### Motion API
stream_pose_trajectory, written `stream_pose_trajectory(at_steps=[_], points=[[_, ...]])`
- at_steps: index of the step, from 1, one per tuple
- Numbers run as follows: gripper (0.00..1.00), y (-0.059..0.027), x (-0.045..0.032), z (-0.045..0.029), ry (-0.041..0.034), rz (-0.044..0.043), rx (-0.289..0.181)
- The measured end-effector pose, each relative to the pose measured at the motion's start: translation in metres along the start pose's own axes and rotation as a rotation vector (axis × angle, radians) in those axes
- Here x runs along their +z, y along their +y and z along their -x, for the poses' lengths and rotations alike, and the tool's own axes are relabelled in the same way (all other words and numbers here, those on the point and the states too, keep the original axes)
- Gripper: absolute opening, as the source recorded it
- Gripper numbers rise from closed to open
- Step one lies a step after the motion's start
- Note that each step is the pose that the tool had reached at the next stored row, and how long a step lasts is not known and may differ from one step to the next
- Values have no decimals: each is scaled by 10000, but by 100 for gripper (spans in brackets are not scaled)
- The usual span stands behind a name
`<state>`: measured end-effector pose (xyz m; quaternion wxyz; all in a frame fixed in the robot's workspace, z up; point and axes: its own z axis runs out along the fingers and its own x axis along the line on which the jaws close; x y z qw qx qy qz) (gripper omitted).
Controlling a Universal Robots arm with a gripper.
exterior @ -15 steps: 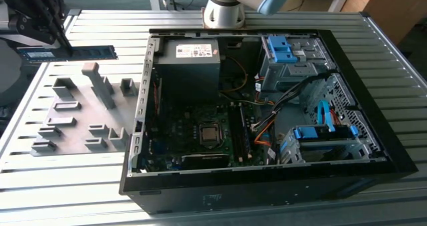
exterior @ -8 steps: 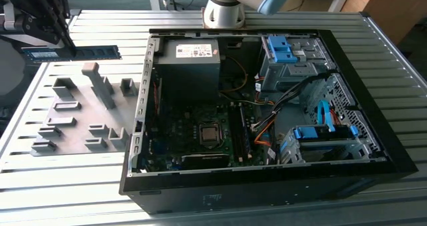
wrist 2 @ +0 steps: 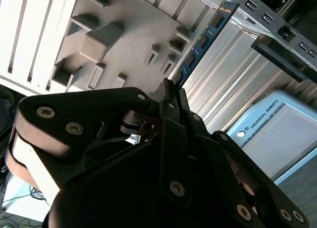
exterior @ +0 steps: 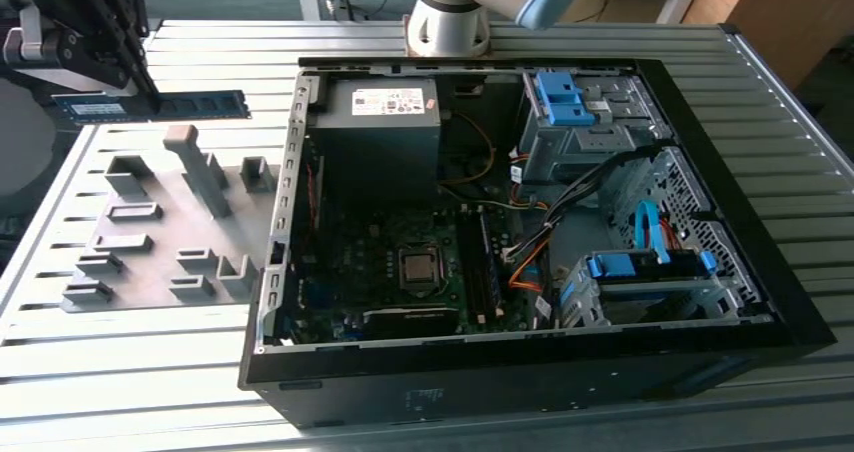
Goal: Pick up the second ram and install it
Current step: 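Pick up the second ram and move it above second insertion slot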
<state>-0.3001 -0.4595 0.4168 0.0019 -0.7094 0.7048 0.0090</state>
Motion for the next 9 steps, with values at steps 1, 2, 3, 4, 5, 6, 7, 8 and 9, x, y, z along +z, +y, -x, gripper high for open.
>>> stream_pose_trajectory(at_steps=[1,2,3,4,5,6,7,8,9], points=[[14,-10,0,0,-1,0,0],[14,-20,0,0,0,1,0],[14,-30,0,0,-1,0,0],[14,-41,0,0,0,0,0],[14,-51,-1,0,0,1,0],[14,-61,-1,0,0,0,0],[14,-72,-1,0,0,0,0],[14,-81,-1,-1,0,0,0],[14,-91,0,-1,-1,0,1]])
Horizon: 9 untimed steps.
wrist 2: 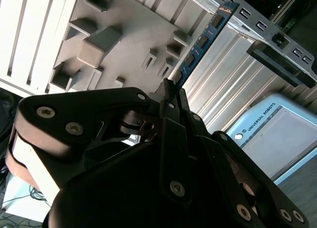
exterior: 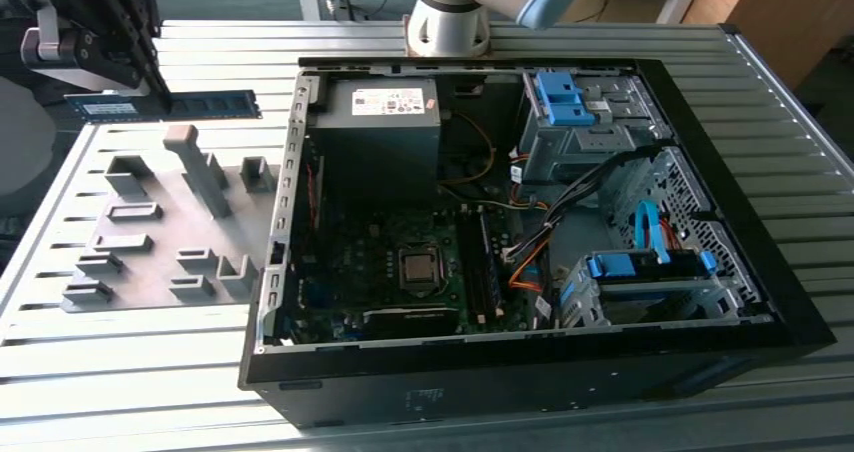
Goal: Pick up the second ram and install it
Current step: 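Pick up the second ram and move it above second insertion slot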
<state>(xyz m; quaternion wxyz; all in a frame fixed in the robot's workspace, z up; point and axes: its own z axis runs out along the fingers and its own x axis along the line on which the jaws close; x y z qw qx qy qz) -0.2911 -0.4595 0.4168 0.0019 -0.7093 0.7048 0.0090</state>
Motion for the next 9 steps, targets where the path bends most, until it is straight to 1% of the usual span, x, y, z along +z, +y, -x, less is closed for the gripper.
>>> stream_pose_trajectory(at_steps=[9], points=[[14,-80,0,0,1,0,0]])
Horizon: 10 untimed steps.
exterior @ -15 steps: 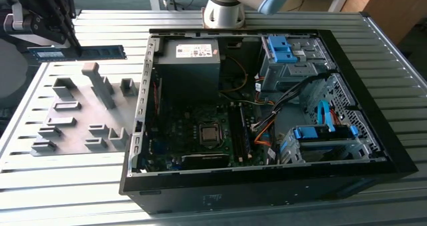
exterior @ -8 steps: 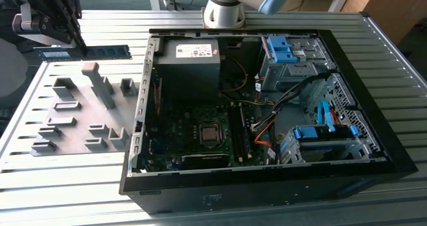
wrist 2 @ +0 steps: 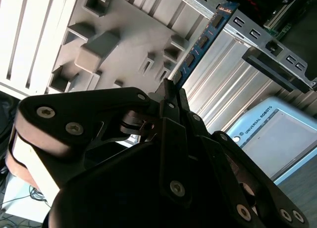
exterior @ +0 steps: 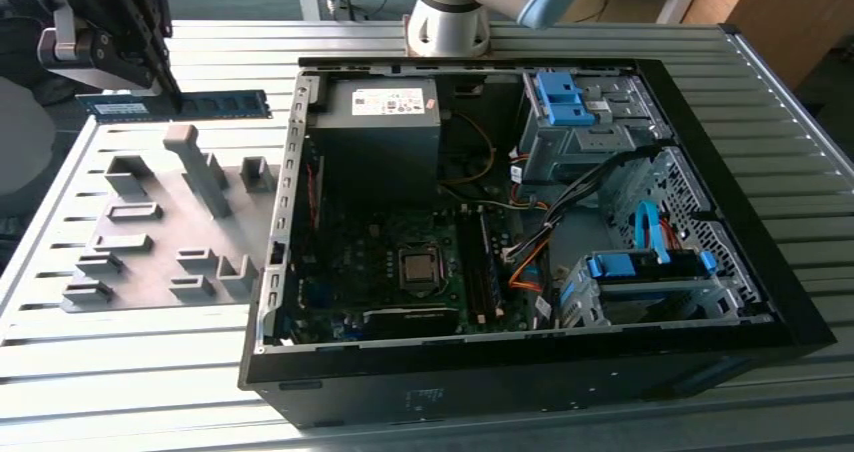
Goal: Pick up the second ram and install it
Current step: 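Pick up the second ram and move it above second insertion slot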
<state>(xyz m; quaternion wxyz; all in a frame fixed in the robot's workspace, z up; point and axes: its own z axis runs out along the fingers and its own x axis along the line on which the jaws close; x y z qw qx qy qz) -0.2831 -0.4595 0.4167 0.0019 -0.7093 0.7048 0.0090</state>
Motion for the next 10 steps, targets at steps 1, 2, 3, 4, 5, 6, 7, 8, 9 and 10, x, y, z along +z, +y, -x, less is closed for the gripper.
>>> stream_pose_trajectory(at_steps=[1,2,3,4,5,6,7,8,9,10], points=[[14,-9,0,0,0,0,0],[14,-19,0,0,0,0,0],[14,-28,0,0,0,0,0],[14,-37,1,0,-1,-1,0],[14,-46,0,0,0,0,-1],[14,-55,0,0,0,0,0],[14,-65,0,0,0,0,0],[14,-73,0,0,0,0,0],[14,-82,1,-1,-1,-1,0],[14,-91,0,-1,0,0,0]])
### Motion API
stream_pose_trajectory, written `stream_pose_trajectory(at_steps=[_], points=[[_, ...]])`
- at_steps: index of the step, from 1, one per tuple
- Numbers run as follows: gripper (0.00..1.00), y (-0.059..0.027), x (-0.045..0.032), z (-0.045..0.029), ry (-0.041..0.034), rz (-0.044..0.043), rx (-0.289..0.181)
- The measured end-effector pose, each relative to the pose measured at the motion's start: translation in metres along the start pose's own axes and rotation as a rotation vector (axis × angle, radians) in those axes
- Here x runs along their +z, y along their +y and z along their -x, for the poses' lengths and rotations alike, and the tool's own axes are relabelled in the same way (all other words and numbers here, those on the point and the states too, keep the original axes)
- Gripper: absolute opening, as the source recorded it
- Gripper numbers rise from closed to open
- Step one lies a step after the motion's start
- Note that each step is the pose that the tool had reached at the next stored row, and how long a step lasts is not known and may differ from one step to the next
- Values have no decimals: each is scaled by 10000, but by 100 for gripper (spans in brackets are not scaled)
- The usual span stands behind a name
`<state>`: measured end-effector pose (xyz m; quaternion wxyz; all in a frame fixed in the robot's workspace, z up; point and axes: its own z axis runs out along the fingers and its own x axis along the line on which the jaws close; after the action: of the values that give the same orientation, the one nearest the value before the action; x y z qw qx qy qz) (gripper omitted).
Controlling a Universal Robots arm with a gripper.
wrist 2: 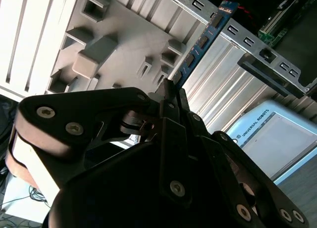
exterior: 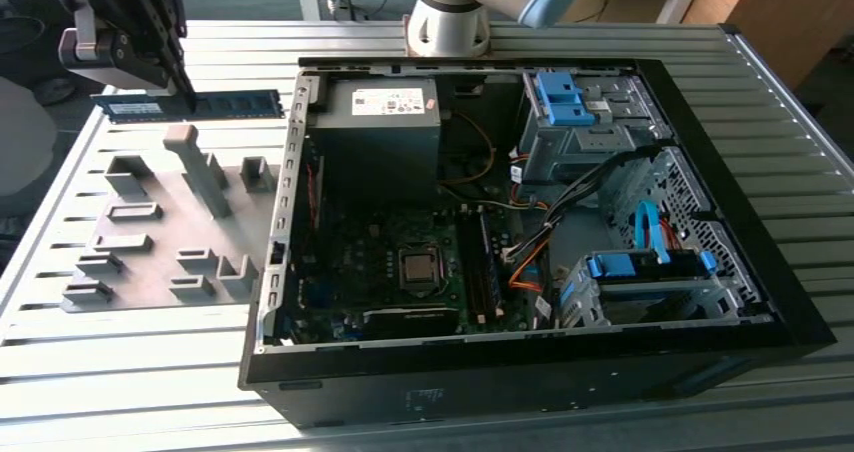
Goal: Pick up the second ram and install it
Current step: 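Pick up the second ram and move it above second insertion slot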
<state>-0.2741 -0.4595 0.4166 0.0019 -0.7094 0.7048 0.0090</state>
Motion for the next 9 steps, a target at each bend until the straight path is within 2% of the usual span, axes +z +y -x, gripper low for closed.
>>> stream_pose_trajectory(at_steps=[9], points=[[14,-82,1,-1,-1,-1,0]])
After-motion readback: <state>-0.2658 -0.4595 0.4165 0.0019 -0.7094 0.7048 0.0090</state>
